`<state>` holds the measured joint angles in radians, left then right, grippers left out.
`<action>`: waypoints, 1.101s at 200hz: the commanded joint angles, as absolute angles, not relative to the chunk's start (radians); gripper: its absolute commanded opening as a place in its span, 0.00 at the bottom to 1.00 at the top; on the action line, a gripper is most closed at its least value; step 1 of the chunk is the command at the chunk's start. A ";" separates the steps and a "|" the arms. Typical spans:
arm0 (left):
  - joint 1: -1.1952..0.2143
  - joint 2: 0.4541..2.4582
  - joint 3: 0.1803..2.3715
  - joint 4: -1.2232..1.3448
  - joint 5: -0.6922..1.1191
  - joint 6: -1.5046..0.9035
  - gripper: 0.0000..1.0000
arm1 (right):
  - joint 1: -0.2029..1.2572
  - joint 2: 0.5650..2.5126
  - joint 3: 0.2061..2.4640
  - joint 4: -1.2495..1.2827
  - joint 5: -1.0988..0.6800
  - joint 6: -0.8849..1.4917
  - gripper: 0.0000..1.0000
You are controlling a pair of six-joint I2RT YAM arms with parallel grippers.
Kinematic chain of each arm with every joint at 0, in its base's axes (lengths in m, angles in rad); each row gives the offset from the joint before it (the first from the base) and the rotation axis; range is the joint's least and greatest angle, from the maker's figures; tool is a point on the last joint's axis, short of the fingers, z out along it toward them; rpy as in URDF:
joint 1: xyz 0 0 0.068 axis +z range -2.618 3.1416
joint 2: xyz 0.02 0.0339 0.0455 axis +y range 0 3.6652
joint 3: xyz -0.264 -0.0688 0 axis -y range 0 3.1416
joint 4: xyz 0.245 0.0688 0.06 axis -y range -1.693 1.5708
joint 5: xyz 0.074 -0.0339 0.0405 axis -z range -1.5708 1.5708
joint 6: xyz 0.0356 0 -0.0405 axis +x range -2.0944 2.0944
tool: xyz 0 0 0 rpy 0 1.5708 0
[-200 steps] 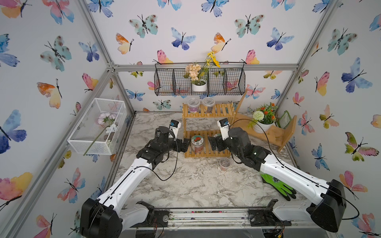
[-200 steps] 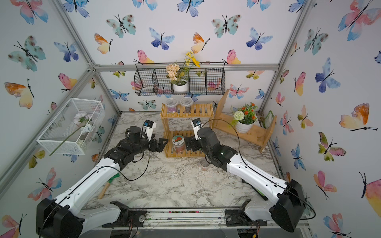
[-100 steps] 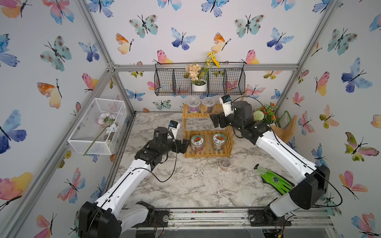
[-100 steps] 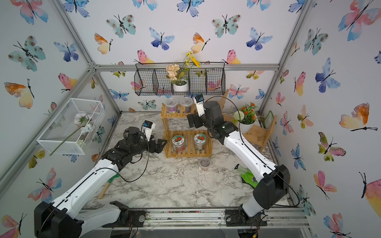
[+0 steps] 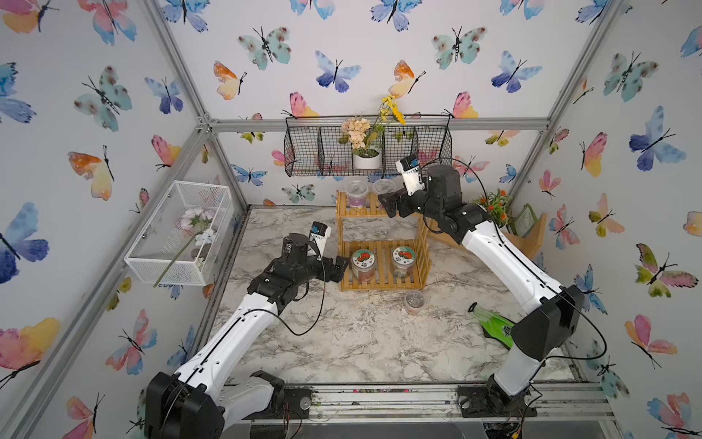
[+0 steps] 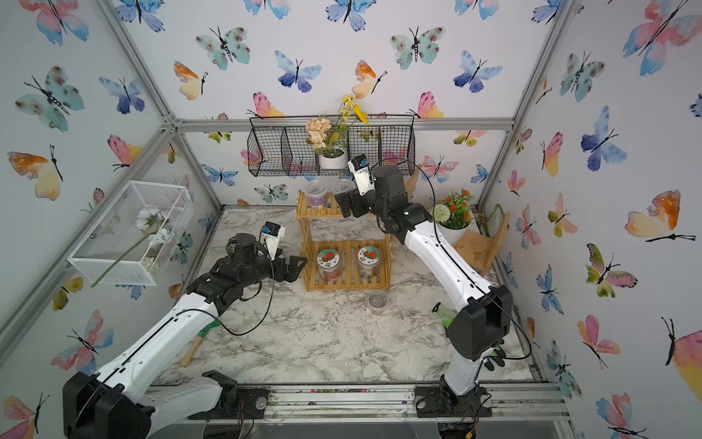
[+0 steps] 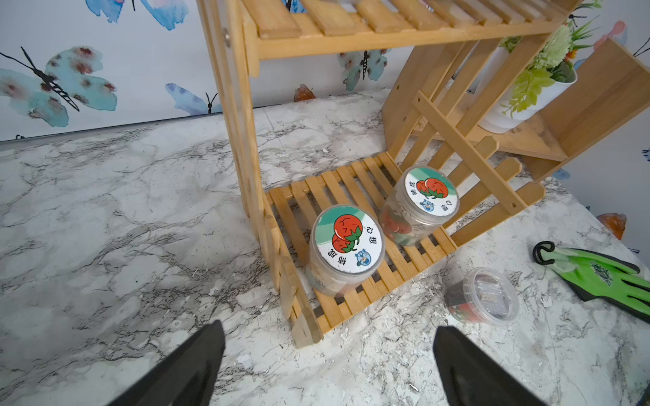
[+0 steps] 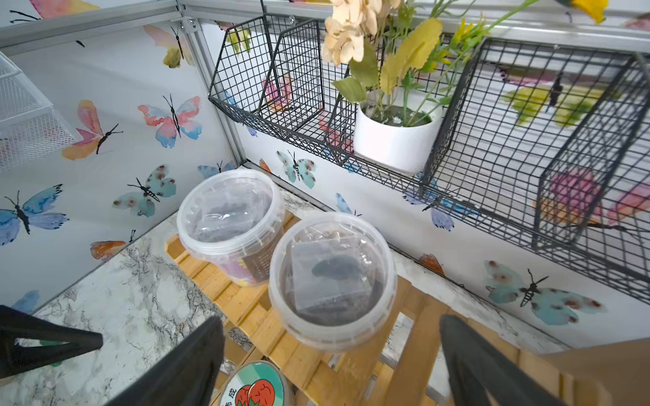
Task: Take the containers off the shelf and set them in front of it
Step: 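Pick up a container from the shelf.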
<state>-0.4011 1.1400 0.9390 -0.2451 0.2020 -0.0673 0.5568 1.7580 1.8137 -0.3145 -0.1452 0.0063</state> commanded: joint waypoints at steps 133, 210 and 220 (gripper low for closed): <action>-0.392 1.163 0.986 -0.246 0.208 -0.055 0.99 | 0.552 1.914 1.942 -0.262 -0.168 -0.018 0.98; -0.389 1.159 0.981 -0.244 0.204 -0.055 0.99 | 0.552 1.931 1.952 -0.233 -0.147 -0.025 0.90; -0.389 1.159 0.979 -0.242 0.204 -0.056 0.99 | 0.552 1.931 1.951 -0.234 -0.148 -0.026 0.87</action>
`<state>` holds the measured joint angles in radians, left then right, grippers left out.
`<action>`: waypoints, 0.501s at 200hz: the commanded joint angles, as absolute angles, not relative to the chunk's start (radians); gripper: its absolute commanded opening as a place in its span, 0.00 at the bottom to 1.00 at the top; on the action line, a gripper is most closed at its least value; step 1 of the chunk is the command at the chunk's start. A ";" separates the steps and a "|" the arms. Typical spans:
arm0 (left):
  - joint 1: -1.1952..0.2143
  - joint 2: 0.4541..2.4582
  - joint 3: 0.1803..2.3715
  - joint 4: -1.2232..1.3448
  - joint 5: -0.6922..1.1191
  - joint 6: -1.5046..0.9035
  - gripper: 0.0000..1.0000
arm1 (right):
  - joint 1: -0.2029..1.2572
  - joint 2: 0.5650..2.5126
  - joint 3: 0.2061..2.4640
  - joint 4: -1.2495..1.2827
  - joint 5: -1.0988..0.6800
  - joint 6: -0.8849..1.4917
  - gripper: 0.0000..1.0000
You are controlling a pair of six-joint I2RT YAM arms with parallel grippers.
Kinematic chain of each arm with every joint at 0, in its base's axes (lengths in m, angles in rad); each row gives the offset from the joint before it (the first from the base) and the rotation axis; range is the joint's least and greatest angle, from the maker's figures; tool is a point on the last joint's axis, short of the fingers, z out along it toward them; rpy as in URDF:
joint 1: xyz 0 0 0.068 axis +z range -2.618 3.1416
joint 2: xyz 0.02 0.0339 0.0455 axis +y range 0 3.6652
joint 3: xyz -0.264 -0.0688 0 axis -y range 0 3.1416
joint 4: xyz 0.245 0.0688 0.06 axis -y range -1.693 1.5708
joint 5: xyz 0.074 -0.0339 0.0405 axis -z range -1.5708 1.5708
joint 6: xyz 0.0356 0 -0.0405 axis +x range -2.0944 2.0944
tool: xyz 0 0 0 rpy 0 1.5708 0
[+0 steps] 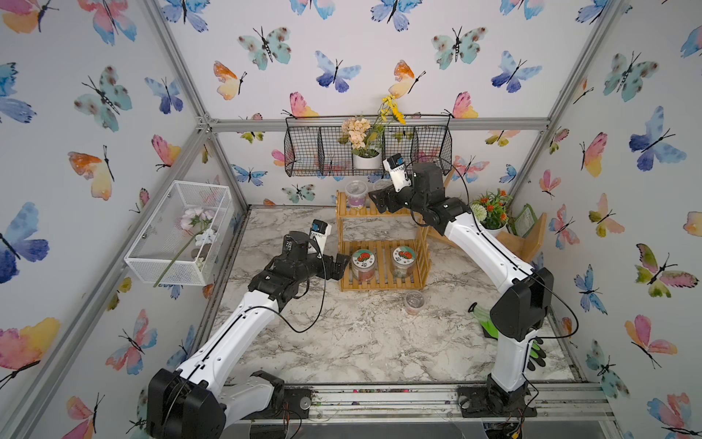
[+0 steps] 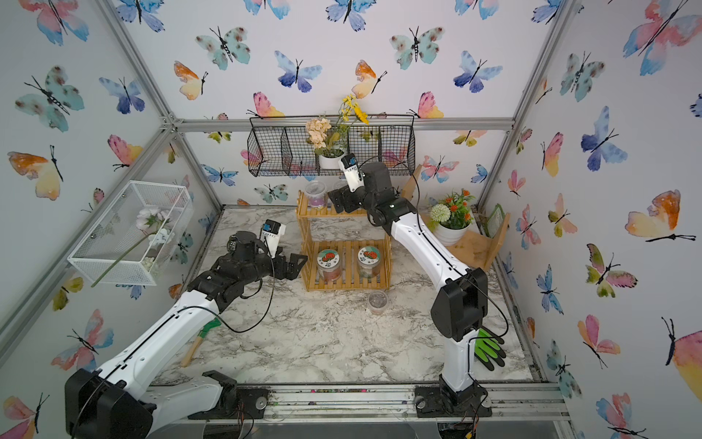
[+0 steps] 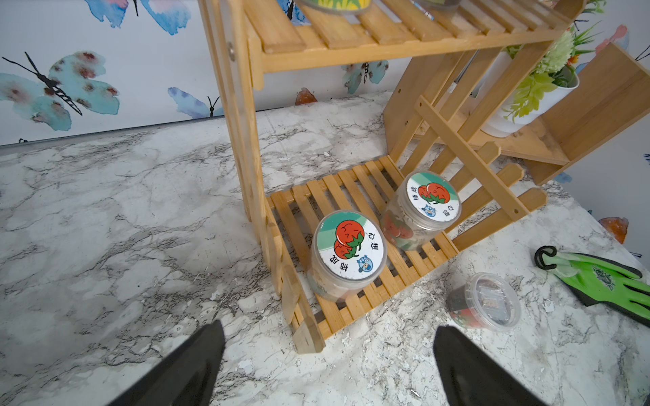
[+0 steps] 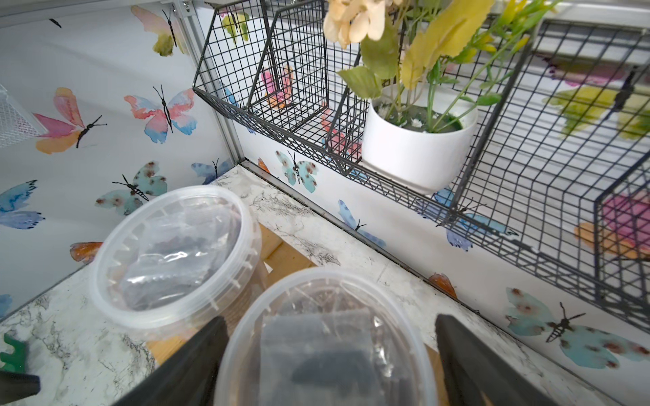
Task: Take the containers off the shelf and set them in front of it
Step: 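Pick up a container from the shelf.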
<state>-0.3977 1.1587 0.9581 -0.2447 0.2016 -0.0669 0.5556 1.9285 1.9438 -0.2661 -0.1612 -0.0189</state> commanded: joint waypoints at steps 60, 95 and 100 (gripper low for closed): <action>-0.387 1.157 0.974 -0.241 0.208 -0.055 0.99 | 0.551 1.915 1.929 -0.228 -0.158 -0.022 0.69; -0.385 1.151 0.967 -0.239 0.211 -0.058 0.99 | 0.551 1.897 1.907 -0.221 -0.155 -0.020 0.64; -0.386 1.150 0.965 -0.238 0.210 -0.057 0.99 | 0.552 1.892 1.901 -0.217 -0.155 -0.019 0.64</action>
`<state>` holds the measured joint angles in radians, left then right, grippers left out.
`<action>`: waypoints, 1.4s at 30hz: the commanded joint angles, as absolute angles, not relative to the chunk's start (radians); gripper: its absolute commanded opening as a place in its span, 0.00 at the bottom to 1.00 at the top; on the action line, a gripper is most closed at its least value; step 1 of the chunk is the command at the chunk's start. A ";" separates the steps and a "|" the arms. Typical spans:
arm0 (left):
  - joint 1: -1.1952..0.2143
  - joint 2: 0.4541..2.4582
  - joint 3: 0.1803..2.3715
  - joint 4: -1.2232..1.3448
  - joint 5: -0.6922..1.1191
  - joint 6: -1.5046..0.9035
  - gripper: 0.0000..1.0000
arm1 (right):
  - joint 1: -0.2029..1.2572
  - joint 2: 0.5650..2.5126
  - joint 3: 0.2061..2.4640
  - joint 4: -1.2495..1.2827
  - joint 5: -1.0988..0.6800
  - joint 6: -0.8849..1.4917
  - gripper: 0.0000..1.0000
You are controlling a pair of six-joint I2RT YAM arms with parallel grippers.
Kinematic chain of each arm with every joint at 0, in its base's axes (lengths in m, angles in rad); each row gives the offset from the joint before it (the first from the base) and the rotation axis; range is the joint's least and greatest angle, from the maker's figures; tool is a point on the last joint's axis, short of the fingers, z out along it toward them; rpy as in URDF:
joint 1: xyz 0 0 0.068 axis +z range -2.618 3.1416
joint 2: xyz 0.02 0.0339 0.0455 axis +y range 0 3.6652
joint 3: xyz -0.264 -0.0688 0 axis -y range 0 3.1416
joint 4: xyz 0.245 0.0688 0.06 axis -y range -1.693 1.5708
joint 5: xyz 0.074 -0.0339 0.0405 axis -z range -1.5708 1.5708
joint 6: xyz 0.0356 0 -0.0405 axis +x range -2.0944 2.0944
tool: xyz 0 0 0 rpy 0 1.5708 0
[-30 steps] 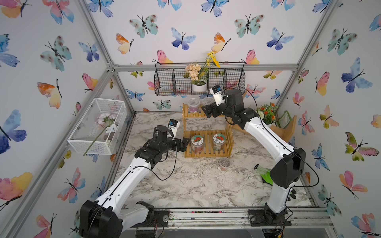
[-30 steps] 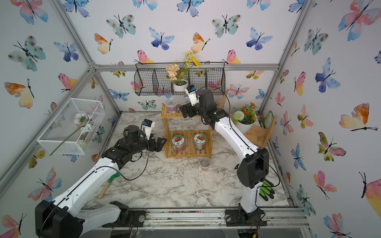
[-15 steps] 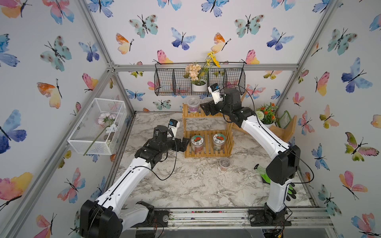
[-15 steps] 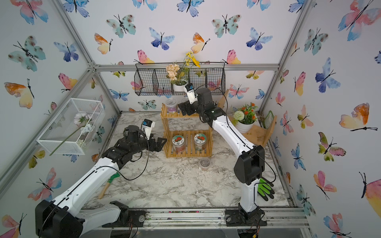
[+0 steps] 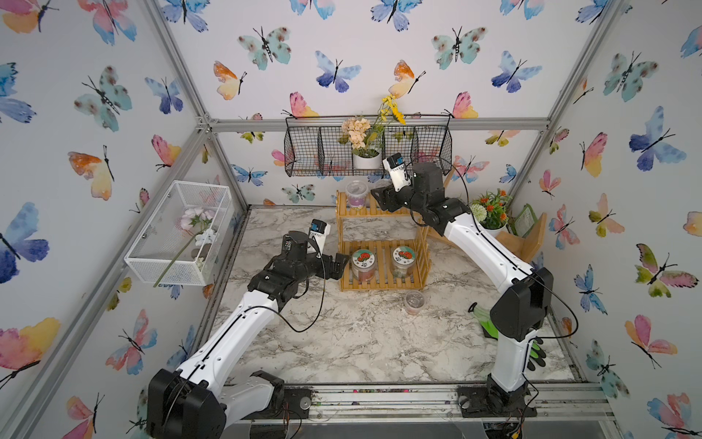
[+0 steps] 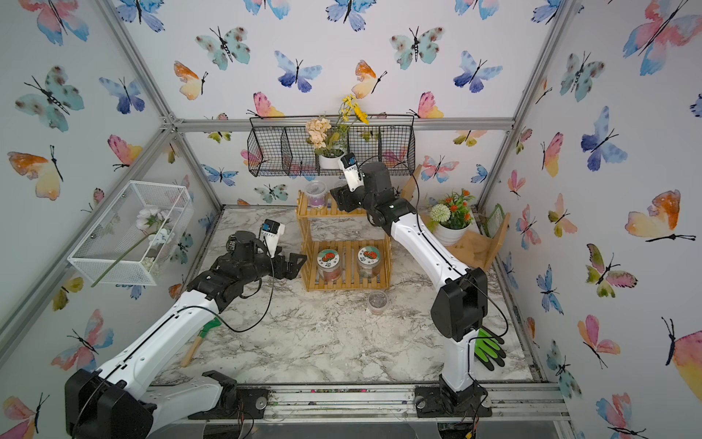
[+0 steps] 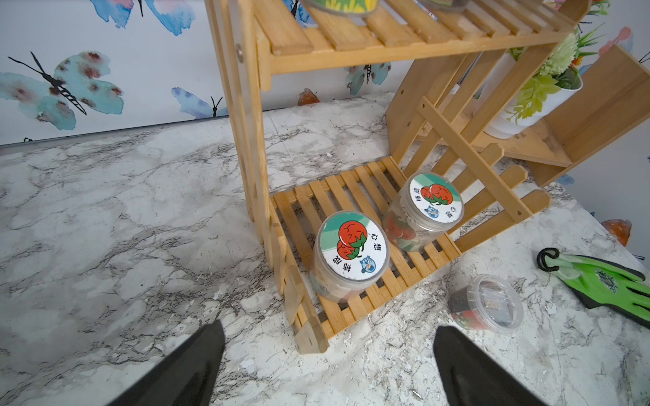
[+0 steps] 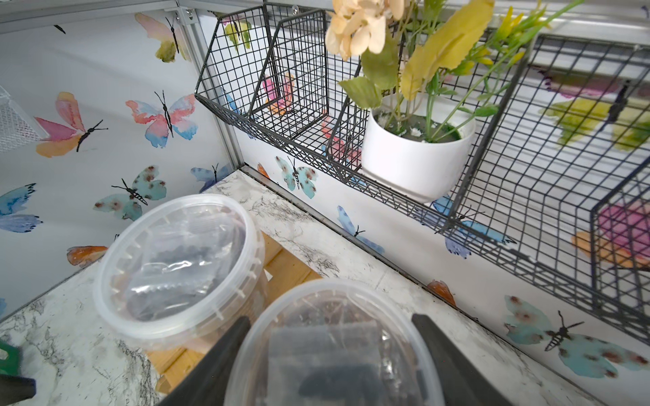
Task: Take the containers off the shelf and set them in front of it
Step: 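Pick up a container from the shelf, then place the container at the center of the board.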
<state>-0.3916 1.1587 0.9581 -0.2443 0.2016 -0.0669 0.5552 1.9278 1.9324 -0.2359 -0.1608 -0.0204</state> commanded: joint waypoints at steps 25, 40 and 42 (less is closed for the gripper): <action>-0.385 1.143 0.964 -0.222 0.205 -0.071 0.99 | 0.554 1.629 1.674 -0.181 -0.199 0.016 0.59; -0.385 1.140 0.957 -0.227 0.204 -0.063 0.99 | 0.630 1.360 1.309 -0.125 -0.224 0.032 0.58; -0.385 1.134 0.951 -0.229 0.201 -0.063 0.99 | 0.644 1.332 1.261 -0.110 -0.223 0.041 0.58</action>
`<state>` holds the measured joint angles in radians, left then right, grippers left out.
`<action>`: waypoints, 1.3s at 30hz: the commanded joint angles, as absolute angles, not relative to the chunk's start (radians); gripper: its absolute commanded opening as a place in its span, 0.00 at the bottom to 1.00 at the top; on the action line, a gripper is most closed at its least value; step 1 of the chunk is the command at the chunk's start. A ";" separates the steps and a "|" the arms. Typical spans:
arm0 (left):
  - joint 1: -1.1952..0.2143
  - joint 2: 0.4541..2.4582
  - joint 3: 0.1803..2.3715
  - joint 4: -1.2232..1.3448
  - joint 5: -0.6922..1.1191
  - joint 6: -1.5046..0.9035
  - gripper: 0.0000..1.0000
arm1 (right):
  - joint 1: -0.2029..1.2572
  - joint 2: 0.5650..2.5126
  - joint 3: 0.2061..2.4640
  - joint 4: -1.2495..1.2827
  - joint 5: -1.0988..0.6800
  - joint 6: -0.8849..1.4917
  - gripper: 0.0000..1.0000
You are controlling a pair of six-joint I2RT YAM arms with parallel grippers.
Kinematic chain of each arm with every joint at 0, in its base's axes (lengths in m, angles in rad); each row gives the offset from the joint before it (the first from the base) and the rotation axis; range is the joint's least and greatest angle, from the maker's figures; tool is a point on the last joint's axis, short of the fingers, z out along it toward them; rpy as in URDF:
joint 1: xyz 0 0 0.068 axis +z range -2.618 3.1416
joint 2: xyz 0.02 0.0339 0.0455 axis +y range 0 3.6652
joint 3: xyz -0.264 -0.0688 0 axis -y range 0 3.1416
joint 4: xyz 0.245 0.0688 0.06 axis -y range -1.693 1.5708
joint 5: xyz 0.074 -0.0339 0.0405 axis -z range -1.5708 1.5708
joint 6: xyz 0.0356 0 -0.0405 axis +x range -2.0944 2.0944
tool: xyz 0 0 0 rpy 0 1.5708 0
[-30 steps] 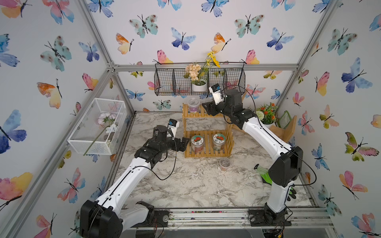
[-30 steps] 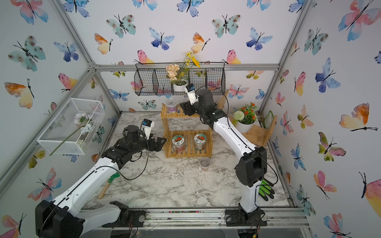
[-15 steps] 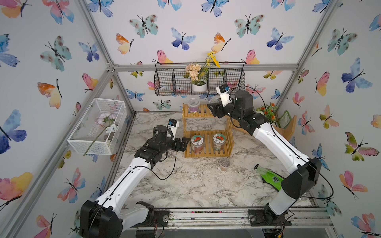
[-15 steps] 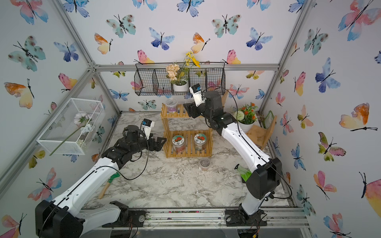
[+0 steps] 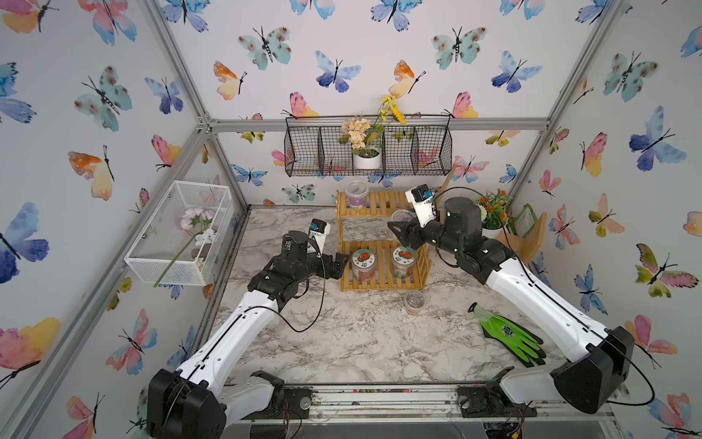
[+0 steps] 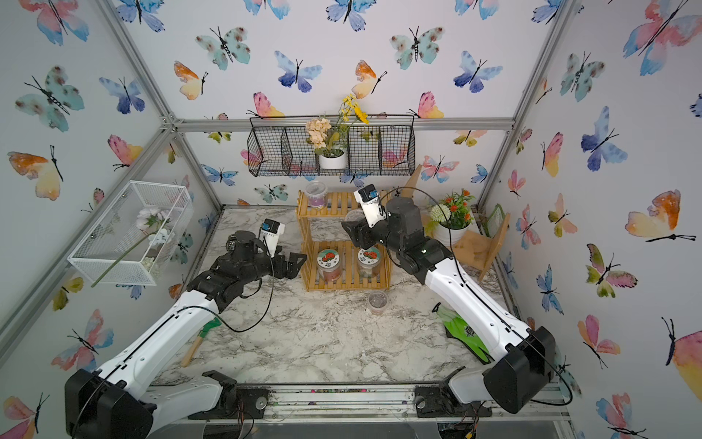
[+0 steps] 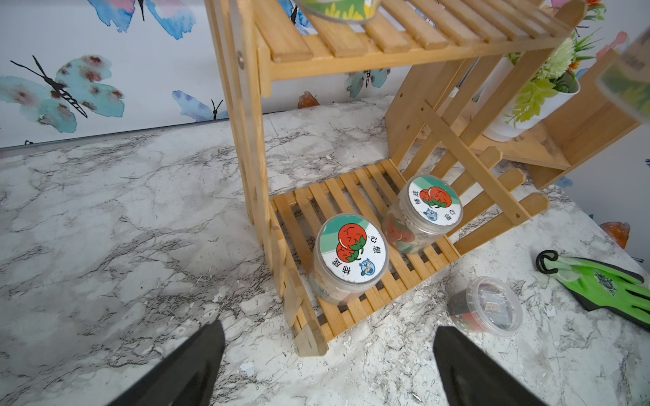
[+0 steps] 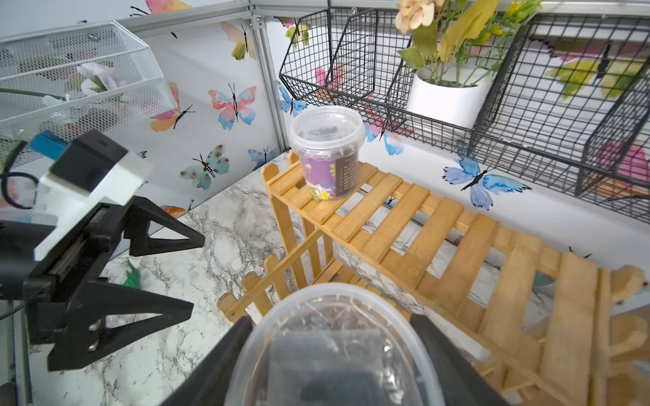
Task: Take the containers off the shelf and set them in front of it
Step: Place the container at the center of the board.
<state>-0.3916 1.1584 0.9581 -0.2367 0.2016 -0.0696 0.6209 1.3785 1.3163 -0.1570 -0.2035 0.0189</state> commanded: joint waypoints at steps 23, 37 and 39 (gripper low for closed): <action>-0.385 1.068 0.888 -0.248 0.167 -0.066 0.99 | 0.965 1.254 0.769 0.217 0.021 0.148 0.56; -0.385 1.014 0.841 -0.275 0.191 -0.093 0.99 | 0.983 1.364 0.589 0.479 0.113 0.202 0.56; -0.385 1.004 0.833 -0.276 0.198 -0.101 0.99 | 0.983 1.392 0.580 0.507 0.118 0.207 0.56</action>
<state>-0.3916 1.0359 0.8490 -0.2520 0.2005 -0.0795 0.9768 1.3643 0.5957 0.3965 0.0734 0.1837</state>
